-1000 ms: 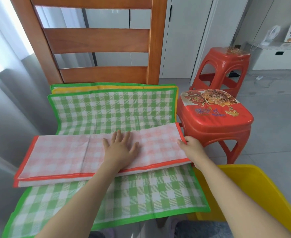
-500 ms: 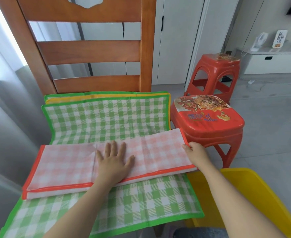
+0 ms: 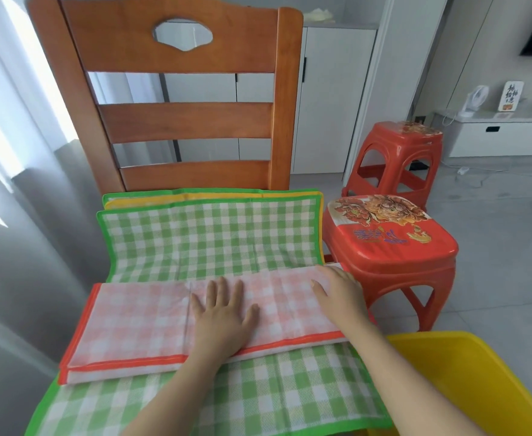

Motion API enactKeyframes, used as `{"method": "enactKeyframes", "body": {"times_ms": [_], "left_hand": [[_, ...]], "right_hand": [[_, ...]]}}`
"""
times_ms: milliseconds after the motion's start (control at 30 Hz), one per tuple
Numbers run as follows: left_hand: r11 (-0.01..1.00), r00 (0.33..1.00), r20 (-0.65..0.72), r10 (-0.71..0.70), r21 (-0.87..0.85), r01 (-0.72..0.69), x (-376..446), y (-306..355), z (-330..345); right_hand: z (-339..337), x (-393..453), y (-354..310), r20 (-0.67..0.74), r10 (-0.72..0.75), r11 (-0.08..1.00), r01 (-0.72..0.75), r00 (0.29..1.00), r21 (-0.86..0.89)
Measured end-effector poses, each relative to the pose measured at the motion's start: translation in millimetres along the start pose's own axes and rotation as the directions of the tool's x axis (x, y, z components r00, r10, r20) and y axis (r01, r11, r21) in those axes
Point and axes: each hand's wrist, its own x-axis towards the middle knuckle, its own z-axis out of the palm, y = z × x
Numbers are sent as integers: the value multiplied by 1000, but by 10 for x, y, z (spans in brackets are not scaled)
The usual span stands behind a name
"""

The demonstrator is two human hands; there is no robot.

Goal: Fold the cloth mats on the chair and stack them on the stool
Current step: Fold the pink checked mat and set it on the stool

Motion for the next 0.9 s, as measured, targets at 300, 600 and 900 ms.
{"method": "enactKeyframes", "body": {"times_ms": [300,600,900], "left_hand": [[989,997,-34,-71,-132,66,1,-157,-57],[954,953,-28,-300,-18,300,-162,-1245,-227],[920,943,21,-334,-209,330,-274,-1431,-441]], "right_hand": [[652,-126,-580,278,-255,949,295,926,-113],[662,-176,-746,285,-159,951,224,945,-212],[857,-267,-1258,380,-330,936,351,864,15]]}}
